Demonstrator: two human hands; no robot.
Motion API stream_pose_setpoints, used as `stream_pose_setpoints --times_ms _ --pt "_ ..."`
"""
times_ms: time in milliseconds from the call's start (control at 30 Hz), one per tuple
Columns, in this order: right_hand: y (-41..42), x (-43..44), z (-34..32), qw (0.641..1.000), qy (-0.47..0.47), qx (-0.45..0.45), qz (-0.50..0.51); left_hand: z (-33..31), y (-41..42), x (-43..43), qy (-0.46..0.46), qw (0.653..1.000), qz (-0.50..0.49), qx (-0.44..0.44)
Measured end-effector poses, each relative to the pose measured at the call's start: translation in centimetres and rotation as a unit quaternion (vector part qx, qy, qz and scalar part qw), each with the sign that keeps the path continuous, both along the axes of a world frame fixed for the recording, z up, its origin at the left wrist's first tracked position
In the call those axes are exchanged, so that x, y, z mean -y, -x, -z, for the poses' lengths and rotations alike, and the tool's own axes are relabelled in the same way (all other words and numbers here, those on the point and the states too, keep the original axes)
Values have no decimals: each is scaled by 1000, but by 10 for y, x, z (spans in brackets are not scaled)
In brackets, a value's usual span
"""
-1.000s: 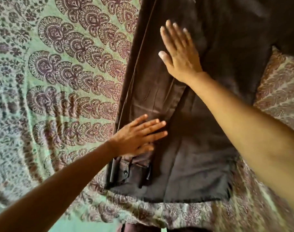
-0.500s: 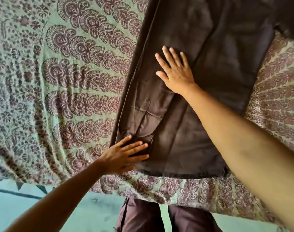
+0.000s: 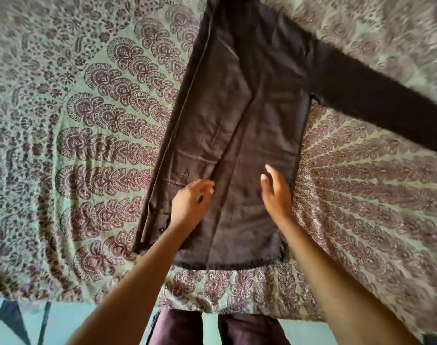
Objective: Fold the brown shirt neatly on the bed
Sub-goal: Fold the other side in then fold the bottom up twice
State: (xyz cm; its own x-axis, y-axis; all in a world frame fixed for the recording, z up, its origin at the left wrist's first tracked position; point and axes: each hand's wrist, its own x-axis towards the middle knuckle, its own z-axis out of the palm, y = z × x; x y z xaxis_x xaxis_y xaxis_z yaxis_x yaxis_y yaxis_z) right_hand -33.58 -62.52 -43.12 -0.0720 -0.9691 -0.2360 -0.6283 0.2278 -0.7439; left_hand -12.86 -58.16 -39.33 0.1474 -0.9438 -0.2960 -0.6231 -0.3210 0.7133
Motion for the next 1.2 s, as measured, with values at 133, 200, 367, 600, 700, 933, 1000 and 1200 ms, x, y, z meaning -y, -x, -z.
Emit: stream_pose_setpoints --times_ms 133,200,367,600,700,933,1000,1200 --pt "40 -16 -2 995 -19 -35 92 -1 34 3 -60 995 76 3" --pt "52 -17 -3 991 -18 -49 122 7 50 1 -79 991 104 20" --pt "78 -15 -8 986 -18 -58 153 20 93 -4 -108 984 141 16" --pt "114 11 7 986 -23 -52 154 36 143 12 -111 982 144 57" --pt "123 43 18 987 -40 -22 157 42 160 24 -127 980 118 94" --pt "126 140 28 974 -55 124 179 47 199 25 -212 961 101 150" --pt "122 167 28 952 -85 187 228 46 210 19 -240 944 130 184" --pt "104 228 19 897 -193 323 234 47 210 8 -235 946 103 198"
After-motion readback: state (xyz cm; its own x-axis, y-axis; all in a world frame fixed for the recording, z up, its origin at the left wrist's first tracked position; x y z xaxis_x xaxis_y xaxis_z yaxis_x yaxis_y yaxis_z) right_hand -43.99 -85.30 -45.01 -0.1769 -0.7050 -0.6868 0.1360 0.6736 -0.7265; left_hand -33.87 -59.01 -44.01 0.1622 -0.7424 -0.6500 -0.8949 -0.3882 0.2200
